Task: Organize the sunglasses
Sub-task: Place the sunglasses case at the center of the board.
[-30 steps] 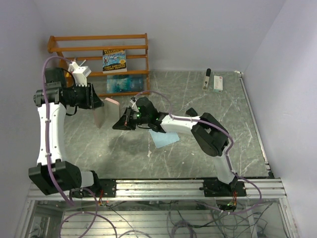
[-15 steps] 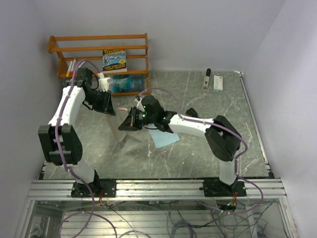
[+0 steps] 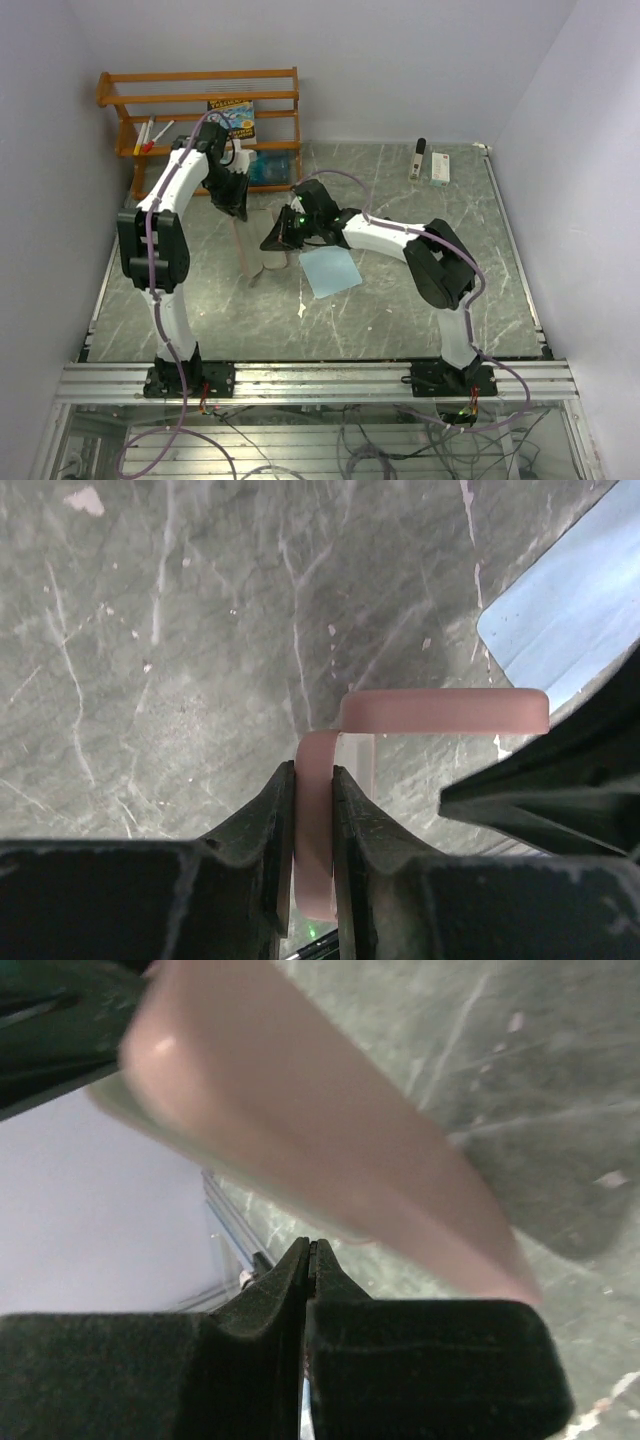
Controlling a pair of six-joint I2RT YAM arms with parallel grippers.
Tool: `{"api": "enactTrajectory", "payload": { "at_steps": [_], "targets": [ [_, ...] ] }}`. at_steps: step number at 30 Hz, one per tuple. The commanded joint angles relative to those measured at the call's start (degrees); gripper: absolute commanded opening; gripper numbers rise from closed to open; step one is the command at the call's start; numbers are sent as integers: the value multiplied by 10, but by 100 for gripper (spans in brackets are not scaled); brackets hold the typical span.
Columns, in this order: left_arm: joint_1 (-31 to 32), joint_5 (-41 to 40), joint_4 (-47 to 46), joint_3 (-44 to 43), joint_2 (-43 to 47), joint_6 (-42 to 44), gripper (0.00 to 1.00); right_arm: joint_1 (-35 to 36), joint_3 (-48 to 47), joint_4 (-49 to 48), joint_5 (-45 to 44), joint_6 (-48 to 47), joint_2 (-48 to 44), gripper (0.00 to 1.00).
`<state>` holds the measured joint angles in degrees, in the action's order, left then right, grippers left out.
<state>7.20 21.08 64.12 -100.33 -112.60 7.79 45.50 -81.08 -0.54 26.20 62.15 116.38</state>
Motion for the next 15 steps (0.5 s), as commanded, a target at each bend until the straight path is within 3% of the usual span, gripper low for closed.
{"api": "enactTrajectory", "payload": {
  "at_steps": [1, 5, 11, 15],
  "targets": [
    [38, -31, 14, -39, -29, -15, 7, -14, -33, 51, 3, -37, 48, 0],
    [52, -9, 17, -58, -44, -3, 7, -25, -41, 69, -7, -53, 72, 0],
    [62, 4, 33, -95, -66, 12, 27, -42, -42, 79, -22, -61, 107, 0],
    [62, -1, 26, -98, -52, 15, 50, -44, -37, 75, -19, -61, 117, 0]
  ]
}}
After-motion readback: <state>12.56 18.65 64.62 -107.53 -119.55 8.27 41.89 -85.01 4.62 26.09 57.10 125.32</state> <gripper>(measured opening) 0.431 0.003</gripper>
